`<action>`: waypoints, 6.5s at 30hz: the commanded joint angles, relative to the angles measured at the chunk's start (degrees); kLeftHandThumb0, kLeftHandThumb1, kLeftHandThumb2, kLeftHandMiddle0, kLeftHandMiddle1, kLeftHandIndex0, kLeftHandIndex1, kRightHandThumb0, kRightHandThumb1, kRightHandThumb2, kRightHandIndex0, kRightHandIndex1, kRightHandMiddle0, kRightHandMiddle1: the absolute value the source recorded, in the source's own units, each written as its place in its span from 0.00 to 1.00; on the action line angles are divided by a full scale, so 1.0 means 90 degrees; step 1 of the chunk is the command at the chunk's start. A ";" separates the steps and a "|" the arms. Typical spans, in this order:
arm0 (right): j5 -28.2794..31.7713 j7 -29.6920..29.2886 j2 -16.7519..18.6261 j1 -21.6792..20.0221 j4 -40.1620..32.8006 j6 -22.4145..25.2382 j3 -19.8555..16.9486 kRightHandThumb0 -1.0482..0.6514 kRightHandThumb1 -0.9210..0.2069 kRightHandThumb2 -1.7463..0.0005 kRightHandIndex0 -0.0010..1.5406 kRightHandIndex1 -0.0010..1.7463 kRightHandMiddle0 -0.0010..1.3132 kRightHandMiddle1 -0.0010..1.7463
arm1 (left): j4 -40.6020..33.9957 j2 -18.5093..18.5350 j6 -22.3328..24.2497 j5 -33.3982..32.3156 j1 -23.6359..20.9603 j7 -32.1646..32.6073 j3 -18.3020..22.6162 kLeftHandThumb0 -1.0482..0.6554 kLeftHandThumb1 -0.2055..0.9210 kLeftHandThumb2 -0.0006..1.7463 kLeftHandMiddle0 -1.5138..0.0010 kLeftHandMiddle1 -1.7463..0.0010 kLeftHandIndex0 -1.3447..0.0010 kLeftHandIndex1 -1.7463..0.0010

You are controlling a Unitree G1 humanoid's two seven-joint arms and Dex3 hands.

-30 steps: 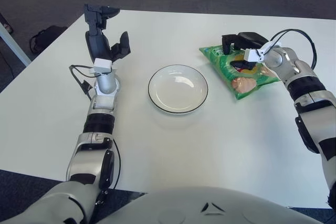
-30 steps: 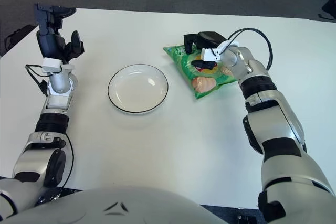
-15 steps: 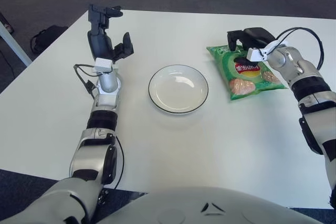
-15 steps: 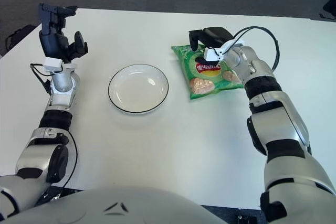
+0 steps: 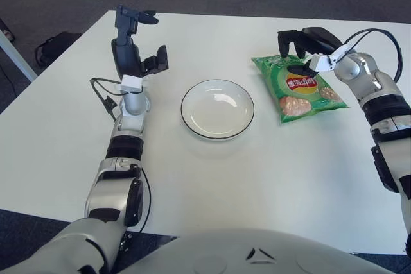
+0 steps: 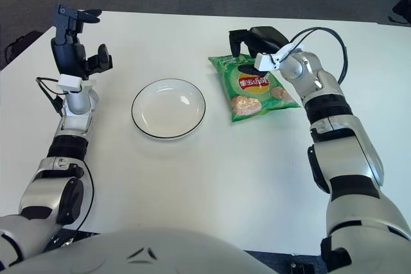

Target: Put the snack into the plate.

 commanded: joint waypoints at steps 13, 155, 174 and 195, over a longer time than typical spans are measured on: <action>-0.0332 0.0053 -0.0174 0.0166 -0.0200 0.0213 -0.0043 0.62 0.75 0.10 0.54 0.94 0.43 1.00 | -0.0376 -0.0078 0.0469 0.0394 0.0122 0.0417 -0.0057 0.41 1.00 0.30 0.76 0.26 0.85 0.00; -0.4673 0.4089 0.0150 0.1794 -0.4440 0.4909 0.0650 0.00 0.00 0.30 0.48 0.81 0.00 0.35 | -0.0532 0.1576 0.0722 0.2290 -0.0203 0.1802 -0.1736 0.40 0.93 0.36 0.72 0.23 0.82 0.00; -0.2445 0.3522 -0.0555 0.1379 -0.3284 0.2683 0.0451 0.12 0.00 0.46 0.31 0.73 0.00 0.26 | -0.1185 0.1320 0.0723 0.1570 0.0251 0.1179 -0.1350 0.39 0.80 0.48 0.74 0.19 0.76 0.00; -0.4101 -0.1691 -0.1632 0.0051 -0.0760 -0.1807 0.1403 0.19 0.00 0.69 0.06 0.26 0.00 0.46 | -0.1195 0.1134 0.0532 0.1661 0.0338 0.1160 -0.1287 0.39 0.76 0.51 0.74 0.14 0.73 0.00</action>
